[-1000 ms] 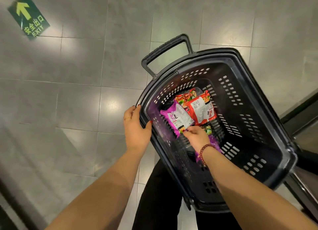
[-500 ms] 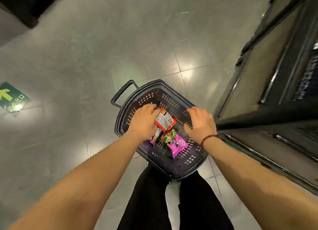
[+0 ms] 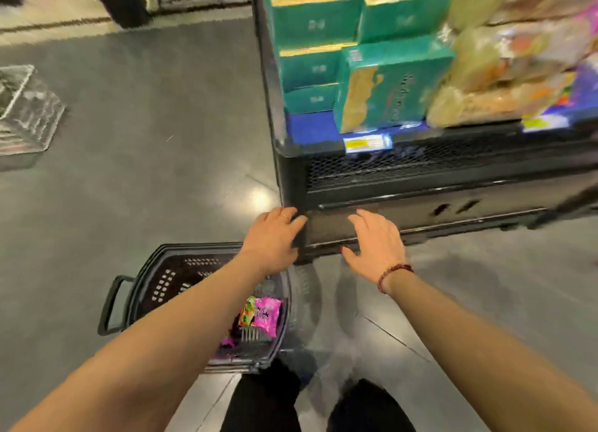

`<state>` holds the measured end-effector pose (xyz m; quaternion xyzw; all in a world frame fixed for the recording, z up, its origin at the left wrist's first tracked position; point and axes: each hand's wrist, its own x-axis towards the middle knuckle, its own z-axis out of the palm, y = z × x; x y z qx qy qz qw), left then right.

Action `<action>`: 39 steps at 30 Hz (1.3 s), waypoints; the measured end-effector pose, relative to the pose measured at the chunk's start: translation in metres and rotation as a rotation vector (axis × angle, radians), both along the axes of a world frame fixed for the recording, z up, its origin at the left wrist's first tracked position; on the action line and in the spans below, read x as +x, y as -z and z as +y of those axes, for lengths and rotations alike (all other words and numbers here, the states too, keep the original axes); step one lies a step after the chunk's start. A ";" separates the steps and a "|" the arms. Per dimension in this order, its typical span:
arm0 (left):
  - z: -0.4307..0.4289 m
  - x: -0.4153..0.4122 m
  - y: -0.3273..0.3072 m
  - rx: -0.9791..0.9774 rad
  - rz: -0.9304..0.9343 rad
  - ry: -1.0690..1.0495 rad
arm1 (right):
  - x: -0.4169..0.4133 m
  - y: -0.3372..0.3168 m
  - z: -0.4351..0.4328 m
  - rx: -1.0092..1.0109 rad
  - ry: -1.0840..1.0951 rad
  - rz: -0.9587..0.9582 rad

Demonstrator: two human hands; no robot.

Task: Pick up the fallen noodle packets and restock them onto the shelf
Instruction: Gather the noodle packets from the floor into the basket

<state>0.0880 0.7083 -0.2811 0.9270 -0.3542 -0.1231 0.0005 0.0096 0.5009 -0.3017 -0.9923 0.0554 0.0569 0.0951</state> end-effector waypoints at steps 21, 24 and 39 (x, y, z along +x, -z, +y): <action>-0.491 -0.210 -0.047 -0.070 -0.081 0.863 | -0.346 -0.049 -0.354 -0.057 0.921 -0.046; -0.545 -0.225 -0.047 -0.087 -0.078 0.945 | -0.372 -0.051 -0.387 -0.080 1.010 -0.038; -0.863 -0.189 -0.047 -0.044 -0.109 1.195 | -0.361 -0.053 -0.643 -0.053 1.278 0.011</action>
